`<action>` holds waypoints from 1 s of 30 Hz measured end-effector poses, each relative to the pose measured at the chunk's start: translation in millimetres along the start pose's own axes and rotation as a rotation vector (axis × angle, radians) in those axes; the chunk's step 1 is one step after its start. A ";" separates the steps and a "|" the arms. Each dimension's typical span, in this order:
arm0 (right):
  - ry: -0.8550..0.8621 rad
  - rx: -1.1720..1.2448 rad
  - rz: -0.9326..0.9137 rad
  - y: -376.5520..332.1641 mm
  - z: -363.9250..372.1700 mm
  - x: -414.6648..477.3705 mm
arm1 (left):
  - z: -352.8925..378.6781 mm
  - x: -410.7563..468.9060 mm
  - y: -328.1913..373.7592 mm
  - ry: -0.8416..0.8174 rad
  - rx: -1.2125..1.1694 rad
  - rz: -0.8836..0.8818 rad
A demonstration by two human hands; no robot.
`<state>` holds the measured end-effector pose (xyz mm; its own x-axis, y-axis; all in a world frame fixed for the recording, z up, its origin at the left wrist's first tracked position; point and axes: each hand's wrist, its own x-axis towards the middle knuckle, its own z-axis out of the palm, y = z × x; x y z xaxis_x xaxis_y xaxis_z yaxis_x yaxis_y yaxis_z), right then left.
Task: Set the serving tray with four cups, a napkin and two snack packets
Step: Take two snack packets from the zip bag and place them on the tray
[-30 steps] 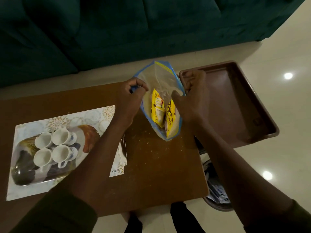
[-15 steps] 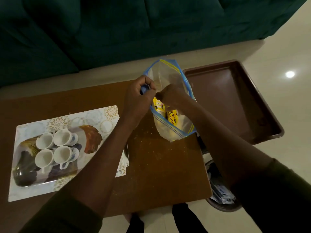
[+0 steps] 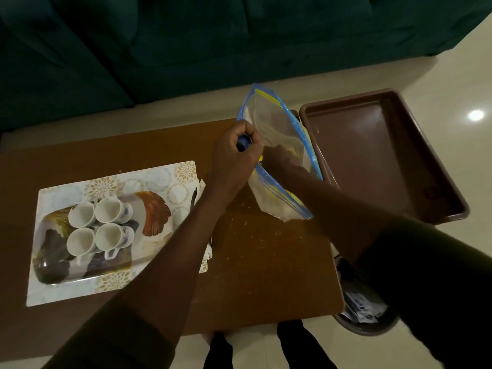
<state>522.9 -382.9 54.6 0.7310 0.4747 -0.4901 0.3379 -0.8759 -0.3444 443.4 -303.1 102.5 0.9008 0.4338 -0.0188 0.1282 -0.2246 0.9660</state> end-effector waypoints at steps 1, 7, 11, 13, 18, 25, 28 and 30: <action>0.023 -0.080 -0.057 -0.4 -10.5 -2.9 | 1.3 0.8 -1.0 0.019 -0.005 0.003; 0.002 -0.409 -0.173 -7.6 -97.8 -32.5 | 7.1 9.6 -0.3 0.167 0.072 0.056; -0.036 -0.394 -0.176 -18.2 -165.0 -58.9 | 10.0 14.8 0.3 0.260 0.100 0.046; 0.036 -0.353 -0.208 -18.1 -195.8 -71.1 | 10.9 16.6 2.0 0.297 0.085 0.010; 0.054 0.097 -0.158 28.6 -238.0 -72.9 | 4.4 21.5 8.7 0.358 0.123 0.110; -0.047 0.148 0.195 125.4 -232.8 -32.5 | 18.0 23.0 14.2 0.428 0.101 0.094; -0.152 -0.154 0.209 154.2 -187.5 -10.2 | 24.5 22.6 11.8 0.362 0.110 0.086; -0.233 -0.181 0.227 170.5 -149.2 -3.6 | 28.8 21.4 9.7 0.325 0.133 0.097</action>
<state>666.3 -546.8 117.1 0.6520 0.2557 -0.7138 0.2975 -0.9522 -0.0694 475.9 -321.1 104.1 0.7351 0.6550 0.1752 0.1205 -0.3805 0.9169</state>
